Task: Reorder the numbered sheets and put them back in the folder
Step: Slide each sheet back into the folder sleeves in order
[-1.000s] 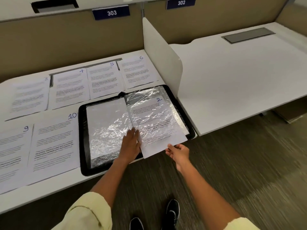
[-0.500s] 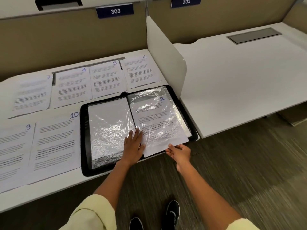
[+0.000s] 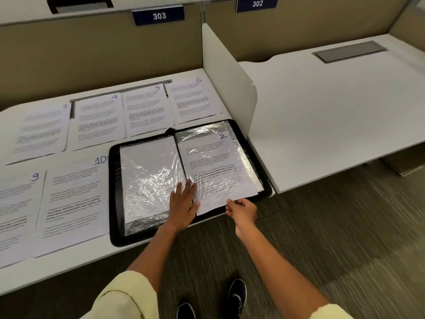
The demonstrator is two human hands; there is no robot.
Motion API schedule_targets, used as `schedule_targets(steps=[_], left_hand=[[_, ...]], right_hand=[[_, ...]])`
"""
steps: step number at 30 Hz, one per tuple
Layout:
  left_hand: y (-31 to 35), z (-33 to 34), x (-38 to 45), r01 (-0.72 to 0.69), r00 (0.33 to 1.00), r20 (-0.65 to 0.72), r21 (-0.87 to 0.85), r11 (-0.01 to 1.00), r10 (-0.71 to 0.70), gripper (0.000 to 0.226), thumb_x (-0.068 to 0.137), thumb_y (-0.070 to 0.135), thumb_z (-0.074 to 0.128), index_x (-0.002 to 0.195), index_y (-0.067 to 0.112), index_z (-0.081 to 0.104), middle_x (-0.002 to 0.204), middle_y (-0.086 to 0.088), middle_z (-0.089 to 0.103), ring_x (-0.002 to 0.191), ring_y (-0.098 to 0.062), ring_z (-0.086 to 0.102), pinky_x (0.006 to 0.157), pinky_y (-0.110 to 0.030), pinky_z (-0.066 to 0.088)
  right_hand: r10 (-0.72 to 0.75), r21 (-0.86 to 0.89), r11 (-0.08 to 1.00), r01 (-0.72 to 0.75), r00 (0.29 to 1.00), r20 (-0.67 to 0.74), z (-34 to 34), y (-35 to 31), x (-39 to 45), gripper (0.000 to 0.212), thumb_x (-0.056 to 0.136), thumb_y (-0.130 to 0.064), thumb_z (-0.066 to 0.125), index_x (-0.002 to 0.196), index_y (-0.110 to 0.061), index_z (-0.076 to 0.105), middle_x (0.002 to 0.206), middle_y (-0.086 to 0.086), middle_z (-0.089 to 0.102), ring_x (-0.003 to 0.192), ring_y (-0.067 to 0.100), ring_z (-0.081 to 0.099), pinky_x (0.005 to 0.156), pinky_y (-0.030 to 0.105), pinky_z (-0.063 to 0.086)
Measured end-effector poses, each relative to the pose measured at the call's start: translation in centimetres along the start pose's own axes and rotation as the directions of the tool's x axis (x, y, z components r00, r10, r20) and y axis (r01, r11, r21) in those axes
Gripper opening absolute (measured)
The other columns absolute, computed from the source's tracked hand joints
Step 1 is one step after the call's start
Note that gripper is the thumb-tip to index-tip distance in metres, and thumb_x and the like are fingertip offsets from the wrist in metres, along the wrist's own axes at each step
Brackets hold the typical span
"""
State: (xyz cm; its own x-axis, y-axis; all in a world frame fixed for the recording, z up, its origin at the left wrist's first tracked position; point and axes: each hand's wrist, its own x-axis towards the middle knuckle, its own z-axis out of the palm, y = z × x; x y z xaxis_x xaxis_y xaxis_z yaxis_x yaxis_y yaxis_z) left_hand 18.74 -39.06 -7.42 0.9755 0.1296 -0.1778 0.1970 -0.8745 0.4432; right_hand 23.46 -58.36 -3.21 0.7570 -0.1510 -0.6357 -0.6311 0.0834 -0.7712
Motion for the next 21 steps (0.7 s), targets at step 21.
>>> schedule_targets(steps=[21], left_hand=[[0.0, 0.0, -0.1, 0.011, 0.999, 0.032, 0.001, 1.0, -0.011, 0.084, 0.083, 0.064, 0.004, 0.156, 0.024, -0.005, 0.158, 0.006, -0.024, 0.145, -0.02, -0.027, 0.116, -0.04, -0.017]], right_hand=[[0.025, -0.019, 1.0, -0.025, 1.0, -0.006, 3.3, -2.5, 1.2, 0.005, 0.087, -0.004, 0.074, 0.084, -0.007, 0.072, 0.082, 0.007, 0.077, 0.061, 0.012, 0.067, 0.05, 0.022, 0.048]])
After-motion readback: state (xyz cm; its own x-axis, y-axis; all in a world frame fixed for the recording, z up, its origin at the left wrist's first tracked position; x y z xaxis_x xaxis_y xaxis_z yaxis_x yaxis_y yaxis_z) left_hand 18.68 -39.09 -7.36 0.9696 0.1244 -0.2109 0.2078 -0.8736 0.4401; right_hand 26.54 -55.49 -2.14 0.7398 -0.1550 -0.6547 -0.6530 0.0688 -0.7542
